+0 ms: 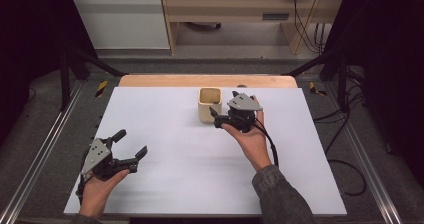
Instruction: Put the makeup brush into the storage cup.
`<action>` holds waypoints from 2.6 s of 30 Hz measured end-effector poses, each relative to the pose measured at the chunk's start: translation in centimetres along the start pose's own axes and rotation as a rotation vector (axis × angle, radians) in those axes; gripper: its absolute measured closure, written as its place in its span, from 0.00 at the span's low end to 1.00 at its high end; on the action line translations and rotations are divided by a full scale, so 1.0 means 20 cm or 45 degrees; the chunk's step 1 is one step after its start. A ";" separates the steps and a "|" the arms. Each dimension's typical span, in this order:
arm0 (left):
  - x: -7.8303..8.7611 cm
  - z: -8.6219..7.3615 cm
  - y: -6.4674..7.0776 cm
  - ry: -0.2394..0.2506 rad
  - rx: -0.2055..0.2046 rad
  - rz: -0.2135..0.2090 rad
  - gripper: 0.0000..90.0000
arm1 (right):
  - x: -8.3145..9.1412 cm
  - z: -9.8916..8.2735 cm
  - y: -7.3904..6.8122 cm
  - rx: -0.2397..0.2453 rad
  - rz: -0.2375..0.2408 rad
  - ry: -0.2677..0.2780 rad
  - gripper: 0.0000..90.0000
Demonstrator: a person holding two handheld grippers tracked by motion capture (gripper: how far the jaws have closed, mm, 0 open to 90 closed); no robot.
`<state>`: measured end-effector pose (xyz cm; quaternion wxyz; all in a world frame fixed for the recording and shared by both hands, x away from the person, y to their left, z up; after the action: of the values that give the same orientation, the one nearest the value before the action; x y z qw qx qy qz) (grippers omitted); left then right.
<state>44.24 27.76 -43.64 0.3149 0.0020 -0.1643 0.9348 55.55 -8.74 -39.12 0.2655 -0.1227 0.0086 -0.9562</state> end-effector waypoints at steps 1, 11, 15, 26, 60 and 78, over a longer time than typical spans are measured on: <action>0.00 0.00 0.00 0.001 0.001 0.000 0.07 | 0.01 0.00 0.00 -0.002 0.000 0.002 0.09; 0.01 0.00 -0.02 0.011 0.023 0.021 0.03 | 0.07 -0.04 0.03 0.019 0.011 -0.036 0.09; 0.02 0.01 -0.02 0.017 0.026 0.026 0.03 | 0.12 -0.04 0.05 0.028 0.015 -0.048 0.09; 0.02 0.01 -0.04 0.021 0.030 0.030 0.01 | 0.32 -0.10 0.18 -0.037 0.060 -0.031 0.06; 0.06 -0.01 -0.05 0.020 -0.013 -0.023 0.01 | 0.72 -0.26 0.47 -0.117 -0.004 0.123 0.06; 0.07 -0.03 -0.07 0.026 -0.019 -0.046 0.01 | 0.85 -0.39 0.54 -0.119 -0.012 0.150 0.07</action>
<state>43.97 29.70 -43.59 0.3334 -0.0068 -0.1680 0.9277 45.17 -27.11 -43.67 0.2540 -0.0785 0.0681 -0.9616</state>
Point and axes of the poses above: each handheld gripper's, and its own axes: x roughly backward along the jaws, z roughly out of its top, y roughly to its right, the point moved 2 cm from there along -x, roughly forward along the jaws, and after that the axes turned 15 degrees about -x, right-handed, at the moved point
